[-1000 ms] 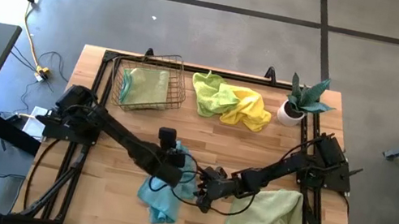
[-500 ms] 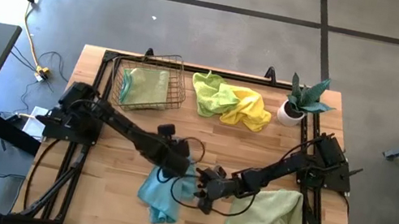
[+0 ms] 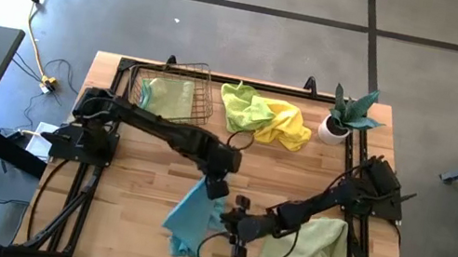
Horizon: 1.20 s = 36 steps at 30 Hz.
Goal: Fold microfiber towels
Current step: Fold the blue towel
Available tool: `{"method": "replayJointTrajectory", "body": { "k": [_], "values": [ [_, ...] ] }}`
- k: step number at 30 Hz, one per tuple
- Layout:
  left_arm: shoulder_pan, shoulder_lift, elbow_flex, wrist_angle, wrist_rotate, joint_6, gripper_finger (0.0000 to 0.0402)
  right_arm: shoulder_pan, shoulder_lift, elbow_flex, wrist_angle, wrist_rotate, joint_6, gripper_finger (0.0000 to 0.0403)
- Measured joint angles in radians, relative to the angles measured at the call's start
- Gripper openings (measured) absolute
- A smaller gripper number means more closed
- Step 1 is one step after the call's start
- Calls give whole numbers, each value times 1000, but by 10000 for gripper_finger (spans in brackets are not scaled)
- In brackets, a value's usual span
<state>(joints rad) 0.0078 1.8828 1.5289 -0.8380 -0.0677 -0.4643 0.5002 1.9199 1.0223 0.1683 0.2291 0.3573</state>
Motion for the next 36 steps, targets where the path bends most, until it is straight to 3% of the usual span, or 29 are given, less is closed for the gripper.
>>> {"method": "replayJointTrajectory", "body": {
  "k": [4, 11, 15, 19, 23, 30, 36],
  "values": [
    [-20, 0, 112, -44, -1, 107, 0, 38, -37, 25, -197, 129, 31, 174],
    [-111, 0, 283, -165, -61, 175, 0, 105, -120, 38, -495, 487, 197, 174],
    [-169, 0, 359, -245, -110, 180, 0, 135, -123, 35, -501, 678, 257, 174],
    [-228, 0, 415, -285, -144, 179, 0, 140, -121, 22, -426, 782, 167, 173],
    [-281, 0, 444, -306, -151, 176, 0, 104, -121, 22, -288, 738, -24, 173],
    [-356, 0, 447, -400, -209, 65, 0, -16, -121, 22, -147, 343, -207, 173],
    [-417, 0, 447, -470, -262, -36, 0, -69, -121, 13, -174, 315, -298, 173]
  ]
}}
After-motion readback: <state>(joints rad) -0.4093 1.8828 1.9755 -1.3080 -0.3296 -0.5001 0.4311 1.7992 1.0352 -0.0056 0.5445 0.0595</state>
